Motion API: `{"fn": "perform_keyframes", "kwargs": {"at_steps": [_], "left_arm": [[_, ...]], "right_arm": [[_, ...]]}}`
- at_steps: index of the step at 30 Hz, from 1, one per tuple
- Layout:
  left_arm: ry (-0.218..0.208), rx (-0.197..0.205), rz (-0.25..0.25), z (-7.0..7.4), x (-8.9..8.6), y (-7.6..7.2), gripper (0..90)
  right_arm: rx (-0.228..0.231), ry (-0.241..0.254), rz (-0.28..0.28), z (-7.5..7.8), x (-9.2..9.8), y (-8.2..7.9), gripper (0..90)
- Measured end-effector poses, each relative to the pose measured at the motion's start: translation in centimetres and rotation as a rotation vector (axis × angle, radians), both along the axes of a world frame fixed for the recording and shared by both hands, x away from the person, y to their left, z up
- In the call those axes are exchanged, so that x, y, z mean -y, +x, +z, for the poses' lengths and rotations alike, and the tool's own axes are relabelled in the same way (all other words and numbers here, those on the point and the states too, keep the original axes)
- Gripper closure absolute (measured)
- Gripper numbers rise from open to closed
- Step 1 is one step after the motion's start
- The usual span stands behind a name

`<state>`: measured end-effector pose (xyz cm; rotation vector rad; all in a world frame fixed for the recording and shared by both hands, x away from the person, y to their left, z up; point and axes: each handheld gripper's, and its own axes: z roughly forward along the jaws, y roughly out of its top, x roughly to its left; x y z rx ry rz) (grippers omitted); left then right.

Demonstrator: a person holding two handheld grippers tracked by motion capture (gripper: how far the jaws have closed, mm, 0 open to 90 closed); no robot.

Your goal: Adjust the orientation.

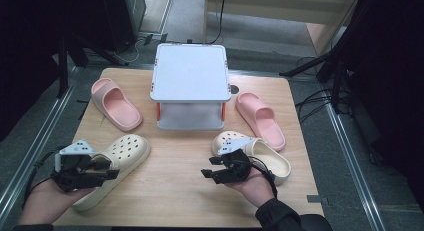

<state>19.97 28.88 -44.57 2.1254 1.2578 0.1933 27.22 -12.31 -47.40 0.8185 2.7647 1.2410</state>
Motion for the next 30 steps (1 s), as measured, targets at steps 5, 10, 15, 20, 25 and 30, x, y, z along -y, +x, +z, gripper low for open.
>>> {"fn": "perform_keyframes", "kwargs": {"at_steps": [5,10,15,20,25,30], "left_arm": [[0.017,-0.022,0.034,-1.1,-0.7,0.2,54.2],[0.025,-0.050,0.040,-2.5,-0.3,1.1,53.8],[0.004,-0.068,0.010,-3.5,0.3,2.2,62.3],[0.008,-0.048,0.001,-3.1,0.5,2.3,76.6],[0.022,-0.039,0.043,-2.3,0.3,2.2,77.3],[0.011,-0.001,0.026,-1.3,1.5,2.3,77.3]], "right_arm": [[0.002,-0.001,0.000,0.0,0.0,0.0,48.3],[-0.001,-0.009,0.001,-0.1,-0.1,0.0,48.1],[0.002,-0.014,0.004,-0.2,-0.2,0.0,48.1],[0.003,-0.019,0.005,-0.2,-0.2,-0.1,48.1],[0.006,-0.014,-0.002,-0.2,-0.1,0.0,48.1],[0.015,-0.011,-0.003,-0.1,0.0,0.0,48.1]]}}
